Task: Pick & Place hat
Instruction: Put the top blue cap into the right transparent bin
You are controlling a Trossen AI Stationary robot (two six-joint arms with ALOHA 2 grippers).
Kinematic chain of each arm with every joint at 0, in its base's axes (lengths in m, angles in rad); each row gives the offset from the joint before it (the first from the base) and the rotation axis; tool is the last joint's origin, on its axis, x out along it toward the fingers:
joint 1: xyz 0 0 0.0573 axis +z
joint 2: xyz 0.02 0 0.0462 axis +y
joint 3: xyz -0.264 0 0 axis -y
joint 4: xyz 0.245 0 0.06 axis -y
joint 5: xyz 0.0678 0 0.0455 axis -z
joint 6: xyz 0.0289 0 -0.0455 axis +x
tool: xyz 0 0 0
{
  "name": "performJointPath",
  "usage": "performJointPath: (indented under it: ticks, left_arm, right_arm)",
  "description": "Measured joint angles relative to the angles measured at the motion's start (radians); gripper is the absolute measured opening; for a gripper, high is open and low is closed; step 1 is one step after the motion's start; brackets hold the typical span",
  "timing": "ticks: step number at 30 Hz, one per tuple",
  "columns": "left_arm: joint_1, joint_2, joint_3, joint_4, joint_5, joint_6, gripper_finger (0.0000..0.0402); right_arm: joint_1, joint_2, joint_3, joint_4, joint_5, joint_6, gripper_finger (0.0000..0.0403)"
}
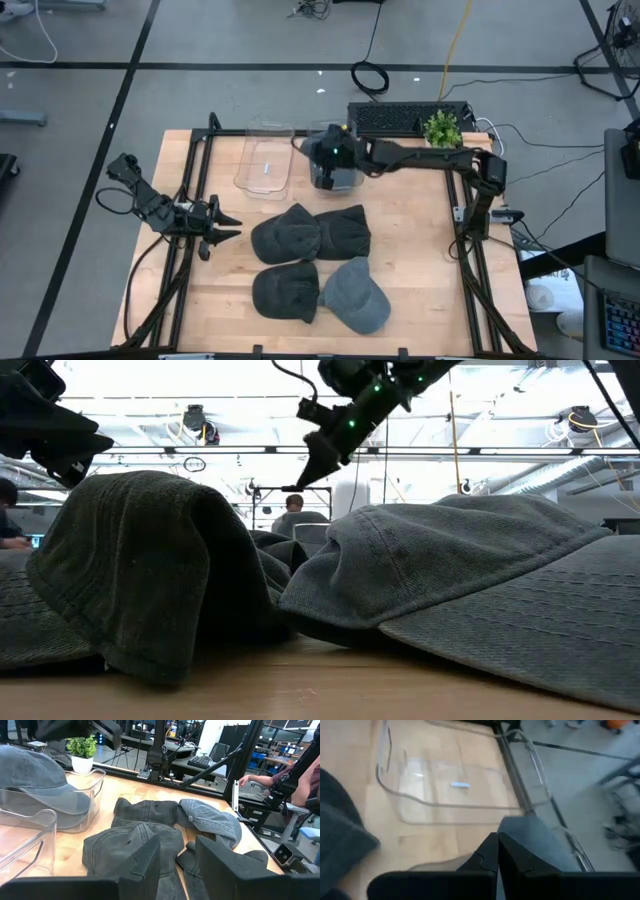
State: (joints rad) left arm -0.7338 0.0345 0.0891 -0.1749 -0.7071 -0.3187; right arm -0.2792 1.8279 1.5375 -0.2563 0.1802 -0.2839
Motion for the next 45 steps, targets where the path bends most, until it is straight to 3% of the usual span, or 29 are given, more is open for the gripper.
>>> performJointPath:
  ticks: [5,9,11,17,25,31,37,45]
  left_arm:
    - [0.000,0.000,0.000,0.000,0.000,0.000,0.0132]
    - [0.000,0.000,0.000,0.000,0.000,0.000,0.0132]
    - [0.000,0.000,0.000,0.000,0.000,0.000,0.0132]
    - [0.000,0.000,0.000,0.000,0.000,0.000,0.0132]
    - [0.000,0.000,0.000,0.000,0.000,0.000,0.0132]
    - [0.000,0.000,0.000,0.000,0.000,0.000,0.0132]
    - [0.000,0.000,0.000,0.000,0.000,0.000,0.0132]
    - [0.000,0.000,0.000,0.000,0.000,0.000,0.0132]
  right_arm:
    - [-0.064,0.025,0.009,-0.018,-0.154,0.001,0.0000]
    - [-0.120,0.104,0.007,-0.041,-0.311,0.053,0.0000]
    - [-0.136,0.144,0.007,-0.012,-0.342,0.087,0.0000]
    - [-0.113,0.200,0.008,0.061,-0.105,0.079,0.0000]
    - [-0.061,0.179,0.007,0.155,0.027,0.004,0.0000]
    - [-0.135,0.220,0.009,0.122,0.089,0.066,0.0000]
    - [-0.183,0.279,0.009,0.037,0.023,0.174,0.0000]
    - [-0.149,0.281,0.007,0.087,0.003,0.165,0.0000]
